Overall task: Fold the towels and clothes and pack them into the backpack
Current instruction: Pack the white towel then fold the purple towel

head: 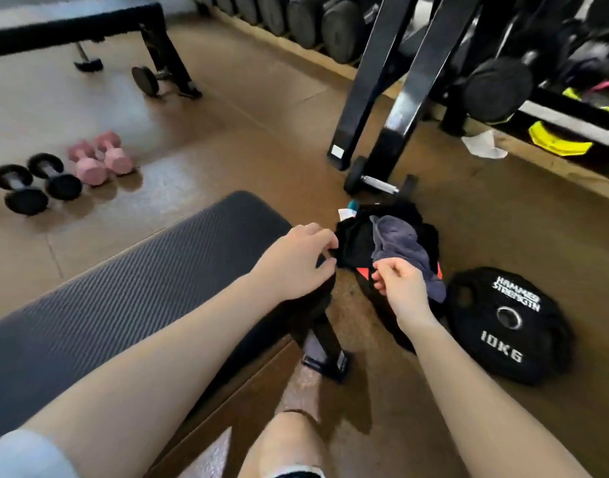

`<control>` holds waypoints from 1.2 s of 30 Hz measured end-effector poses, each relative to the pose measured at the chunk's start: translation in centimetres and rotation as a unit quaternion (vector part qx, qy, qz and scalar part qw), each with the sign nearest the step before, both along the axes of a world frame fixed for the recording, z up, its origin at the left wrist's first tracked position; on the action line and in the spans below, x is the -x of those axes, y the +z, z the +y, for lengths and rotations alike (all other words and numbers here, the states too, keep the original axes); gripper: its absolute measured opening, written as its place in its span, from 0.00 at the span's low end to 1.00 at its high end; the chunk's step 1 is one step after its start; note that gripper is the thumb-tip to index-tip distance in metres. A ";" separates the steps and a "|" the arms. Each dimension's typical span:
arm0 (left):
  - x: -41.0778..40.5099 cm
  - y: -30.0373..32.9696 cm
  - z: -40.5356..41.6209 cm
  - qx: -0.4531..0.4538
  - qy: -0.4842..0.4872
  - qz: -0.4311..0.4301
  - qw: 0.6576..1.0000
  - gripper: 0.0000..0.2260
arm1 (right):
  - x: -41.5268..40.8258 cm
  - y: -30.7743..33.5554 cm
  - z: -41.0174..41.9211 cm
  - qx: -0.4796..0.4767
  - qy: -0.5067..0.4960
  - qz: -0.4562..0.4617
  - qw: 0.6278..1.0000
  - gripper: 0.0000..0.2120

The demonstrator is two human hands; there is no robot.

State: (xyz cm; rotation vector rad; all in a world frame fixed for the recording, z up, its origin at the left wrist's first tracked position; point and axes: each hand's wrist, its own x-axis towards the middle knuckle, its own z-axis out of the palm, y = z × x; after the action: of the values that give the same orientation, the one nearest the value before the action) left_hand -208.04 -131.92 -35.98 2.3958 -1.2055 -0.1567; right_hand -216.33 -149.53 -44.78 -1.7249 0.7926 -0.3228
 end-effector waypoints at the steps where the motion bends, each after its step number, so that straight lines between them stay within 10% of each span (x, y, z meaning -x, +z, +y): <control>1: -1.1 -0.3 -1.9 -0.014 -0.014 -0.005 1.000 0.13 | -0.4 -1.5 -1.6 -0.009 -0.015 0.021 1.000 0.10; 17: -11.7 -10.2 -17.1 -0.137 -0.043 0.038 0.989 0.08 | -9.2 -19.7 -17.0 0.245 0.062 0.244 0.936 0.13; 24: -11.8 -10.5 -16.8 -0.084 -0.032 0.059 0.994 0.13 | -11.2 -23.7 -16.9 0.380 0.084 0.370 0.843 0.15; 36: -11.9 -11.5 -17.3 -0.100 -0.031 0.076 0.992 0.07 | -10.2 -23.3 -17.6 0.378 0.051 0.432 0.817 0.13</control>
State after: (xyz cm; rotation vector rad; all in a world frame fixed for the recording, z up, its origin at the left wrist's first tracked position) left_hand -196.14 -149.18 -47.48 2.4631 -1.2439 -0.4917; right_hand -206.14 -167.13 -68.06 -2.7217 1.3202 0.3246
